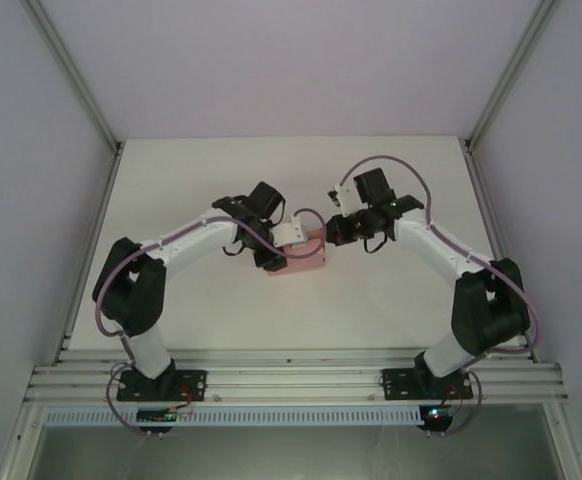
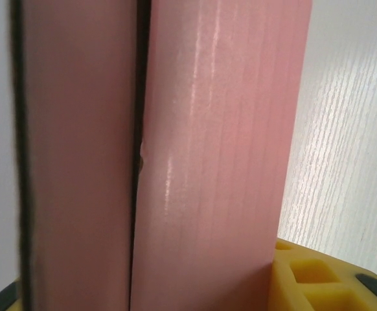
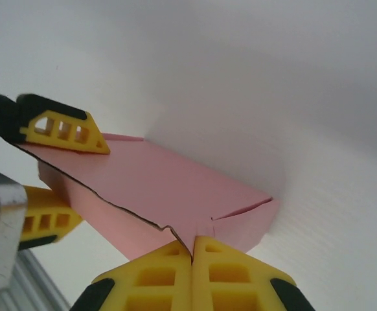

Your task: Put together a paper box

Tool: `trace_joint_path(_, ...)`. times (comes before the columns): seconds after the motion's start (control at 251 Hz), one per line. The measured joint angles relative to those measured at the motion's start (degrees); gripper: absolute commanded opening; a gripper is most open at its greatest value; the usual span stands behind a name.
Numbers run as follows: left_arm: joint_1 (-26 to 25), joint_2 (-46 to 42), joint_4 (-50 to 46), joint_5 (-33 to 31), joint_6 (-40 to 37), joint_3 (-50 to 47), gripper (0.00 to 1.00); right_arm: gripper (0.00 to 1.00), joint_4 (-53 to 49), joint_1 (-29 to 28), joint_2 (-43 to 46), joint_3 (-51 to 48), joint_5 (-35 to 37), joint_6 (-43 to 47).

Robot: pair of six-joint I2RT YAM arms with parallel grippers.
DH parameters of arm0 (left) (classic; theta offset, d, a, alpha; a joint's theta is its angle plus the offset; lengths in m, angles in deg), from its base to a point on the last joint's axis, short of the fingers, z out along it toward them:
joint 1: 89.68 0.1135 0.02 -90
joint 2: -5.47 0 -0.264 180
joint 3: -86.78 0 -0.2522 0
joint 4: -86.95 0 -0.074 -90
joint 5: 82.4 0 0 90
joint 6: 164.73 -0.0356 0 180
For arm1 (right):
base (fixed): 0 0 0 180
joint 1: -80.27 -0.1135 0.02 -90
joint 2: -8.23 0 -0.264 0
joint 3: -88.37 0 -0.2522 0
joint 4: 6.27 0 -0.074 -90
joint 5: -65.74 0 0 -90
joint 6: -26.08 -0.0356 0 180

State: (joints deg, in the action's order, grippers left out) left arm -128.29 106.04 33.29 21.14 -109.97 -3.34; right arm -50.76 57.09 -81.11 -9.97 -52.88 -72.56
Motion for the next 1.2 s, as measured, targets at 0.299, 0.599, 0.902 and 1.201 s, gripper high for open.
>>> trace_joint_path(0.299,0.0,0.5,-1.1,-0.1,0.4,0.6,0.42,0.0,-3.5,0.3,-3.5,3.6,-2.5,-10.5)
trace_joint_path(0.599,0.4,0.5,-2.4,-0.5,0.9,0.8,0.42,0.0,-3.0,0.3,-4.4,3.6,-5.0,-16.4)
trace_joint_path(0.902,0.4,0.9,-1.9,-0.6,1.1,0.9,0.44,0.0,5.9,-1.1,0.0,-4.5,-0.2,-10.0)
trace_joint_path(1.201,0.4,0.9,-1.9,-1.6,2.3,0.9,0.46,0.0,18.3,-5.8,4.4,-12.5,10.6,-8.4)
